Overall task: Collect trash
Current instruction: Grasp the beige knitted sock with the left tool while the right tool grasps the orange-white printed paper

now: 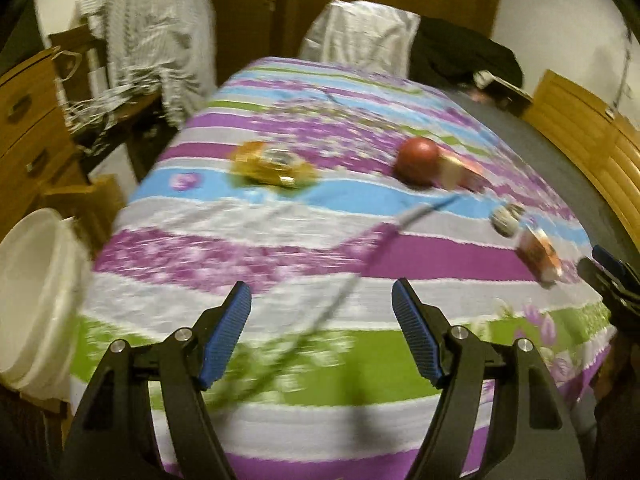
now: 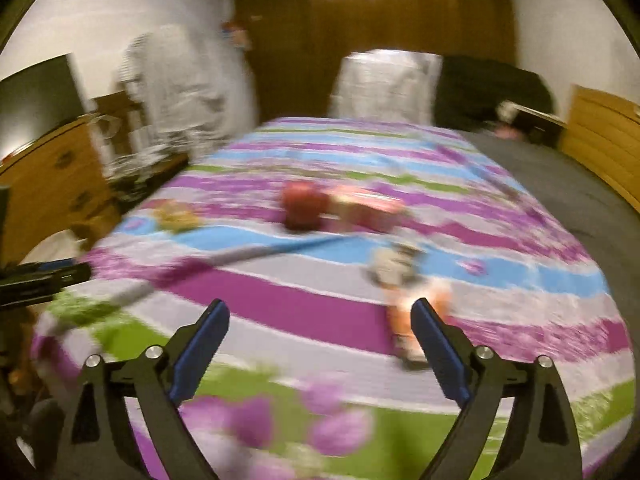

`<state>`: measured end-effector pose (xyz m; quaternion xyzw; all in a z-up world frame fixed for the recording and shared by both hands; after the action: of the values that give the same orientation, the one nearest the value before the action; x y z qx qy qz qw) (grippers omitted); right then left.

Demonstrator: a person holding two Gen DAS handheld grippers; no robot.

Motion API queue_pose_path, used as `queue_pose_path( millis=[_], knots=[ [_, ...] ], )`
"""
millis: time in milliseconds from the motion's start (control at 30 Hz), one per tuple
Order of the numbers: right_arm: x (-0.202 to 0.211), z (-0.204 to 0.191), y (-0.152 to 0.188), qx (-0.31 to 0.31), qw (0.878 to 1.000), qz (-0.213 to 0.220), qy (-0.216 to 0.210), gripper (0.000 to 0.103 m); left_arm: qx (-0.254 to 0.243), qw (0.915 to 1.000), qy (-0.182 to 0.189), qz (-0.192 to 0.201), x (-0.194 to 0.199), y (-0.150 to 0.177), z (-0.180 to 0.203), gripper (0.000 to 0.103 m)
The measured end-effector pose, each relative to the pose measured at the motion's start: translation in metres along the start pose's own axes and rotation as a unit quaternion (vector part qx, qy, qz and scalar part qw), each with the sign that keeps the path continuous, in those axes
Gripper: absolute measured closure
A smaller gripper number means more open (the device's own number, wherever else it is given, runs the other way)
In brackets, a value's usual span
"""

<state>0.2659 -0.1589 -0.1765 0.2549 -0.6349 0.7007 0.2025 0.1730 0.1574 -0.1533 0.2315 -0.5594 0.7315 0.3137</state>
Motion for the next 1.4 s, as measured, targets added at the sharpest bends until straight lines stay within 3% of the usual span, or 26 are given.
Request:
queue_pose_path(
  millis=[200,400,467,533,567,633,900,1267,1300,1400],
  knots=[
    [-0.072,0.036,0.019,-0.020,0.997,-0.081,0.000,0.007,-0.031,0.9986,0.028,-0.031,-0.045,-0.006,0.052,0.033],
    [-0.110,0.025,0.015,-0.001,0.995,-0.099,-0.013,0.009,-0.054,0.9949,0.057,-0.063,-0.089,-0.007,0.093,0.033],
    [-0.113,0.022,0.012,0.002,0.995,-0.103,-0.016,0.022,-0.063,0.9930,0.067,-0.073,-0.103,-0.007,0.106,0.033],
    [-0.119,0.029,0.015,-0.004,0.994,-0.110,-0.018,0.054,-0.075,0.9904,0.080,-0.085,-0.119,-0.007,0.123,0.033],
    [-0.118,0.030,0.015,-0.005,0.994,-0.110,-0.022,0.056,-0.080,0.9894,0.083,-0.088,-0.124,-0.008,0.129,0.033],
    [-0.115,0.036,0.017,-0.010,0.994,-0.105,-0.032,0.058,-0.089,0.9870,0.094,-0.096,-0.138,-0.010,0.145,0.033],
    [-0.093,0.093,0.026,-0.048,0.995,-0.085,0.000,0.060,-0.130,0.9771,0.124,-0.114,-0.197,-0.021,0.210,0.027],
    [-0.106,0.112,0.055,-0.077,0.992,-0.100,-0.007,0.058,-0.159,0.9737,0.120,-0.111,-0.252,-0.048,0.239,0.023],
    [-0.106,0.112,0.056,-0.079,0.992,-0.100,-0.008,0.058,-0.158,0.9738,0.119,-0.112,-0.254,-0.049,0.238,0.024],
    [-0.107,0.111,0.057,-0.075,0.992,-0.099,-0.006,0.058,-0.153,0.9728,0.117,-0.129,-0.264,-0.044,0.236,0.054]
  ],
)
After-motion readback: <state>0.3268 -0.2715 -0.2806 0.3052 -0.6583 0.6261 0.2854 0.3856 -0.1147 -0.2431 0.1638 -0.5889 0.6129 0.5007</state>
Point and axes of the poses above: each gripper's, at about its wrist camera, not at the fingertips, and x roughly against the way its jaws point, z to its right, y to its underside, the point moved 10 cm from there along -x, roughly the way its jaws point, and after that the axes turned 13 degrees about y, right-handed, at the moved point
